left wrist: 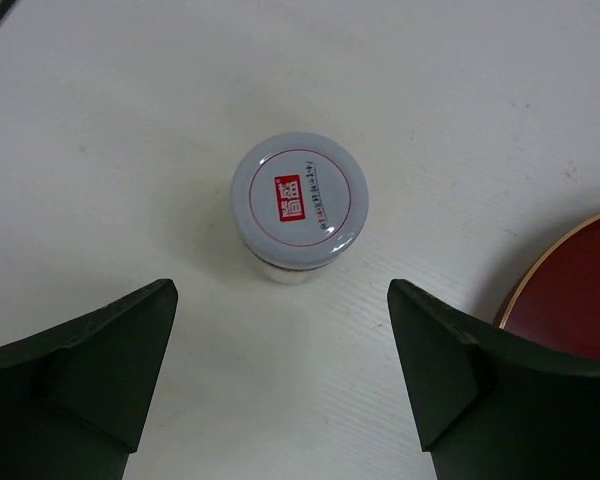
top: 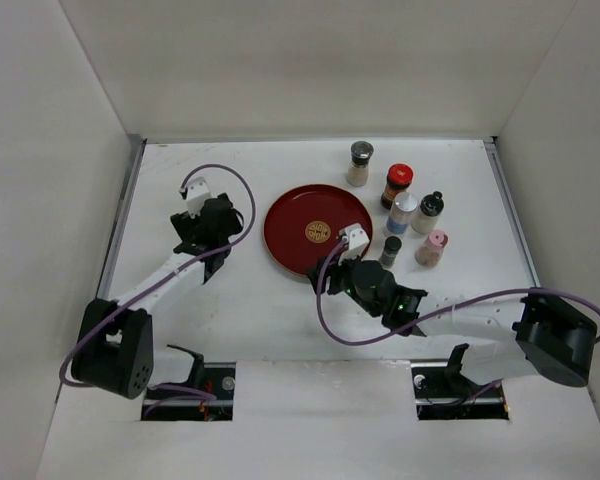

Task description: Organize the condiment bottles

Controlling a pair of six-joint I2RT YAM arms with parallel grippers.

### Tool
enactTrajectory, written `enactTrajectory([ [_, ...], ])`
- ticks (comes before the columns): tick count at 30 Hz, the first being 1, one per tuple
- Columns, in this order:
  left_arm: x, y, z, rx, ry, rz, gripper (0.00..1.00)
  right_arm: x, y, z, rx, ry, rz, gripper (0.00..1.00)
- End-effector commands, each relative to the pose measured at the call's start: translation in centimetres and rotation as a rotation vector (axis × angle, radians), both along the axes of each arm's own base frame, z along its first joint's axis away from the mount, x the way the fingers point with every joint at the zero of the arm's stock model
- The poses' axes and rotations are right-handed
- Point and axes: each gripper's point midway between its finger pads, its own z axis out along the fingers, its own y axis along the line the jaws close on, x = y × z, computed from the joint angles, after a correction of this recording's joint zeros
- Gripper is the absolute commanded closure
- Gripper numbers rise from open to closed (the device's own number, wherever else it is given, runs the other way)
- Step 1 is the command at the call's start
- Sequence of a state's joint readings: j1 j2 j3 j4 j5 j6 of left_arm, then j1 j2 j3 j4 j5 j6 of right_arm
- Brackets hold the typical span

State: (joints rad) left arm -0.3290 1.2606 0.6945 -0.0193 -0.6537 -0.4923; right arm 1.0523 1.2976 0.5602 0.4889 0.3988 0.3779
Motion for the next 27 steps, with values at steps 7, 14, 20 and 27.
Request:
enactTrajectory([
  [7,5.1,1.0,1.4,-0.015,-0.060,0.030,0.21,-0.1,1.0,2.3,0.097,-0.026,0.035,0.31],
  [14,6.2,0.9,-0.4,-0.008,-0.016,0.027,0.29,0.3,0.4,2.7,0.112,-0.026,0.019,0.30],
  [20,6.3,0.9,0.5,0.004,-0.035,0.026,0.57,0.3,0.1,2.8,0.123,-0.026,0.015,0.29],
  [27,5.3,-2.3,7.9,-0.048,-0.211,-0.057,0.64,0.9,-0.6,2.9,0.134,-0.030,-0.019,0.23],
])
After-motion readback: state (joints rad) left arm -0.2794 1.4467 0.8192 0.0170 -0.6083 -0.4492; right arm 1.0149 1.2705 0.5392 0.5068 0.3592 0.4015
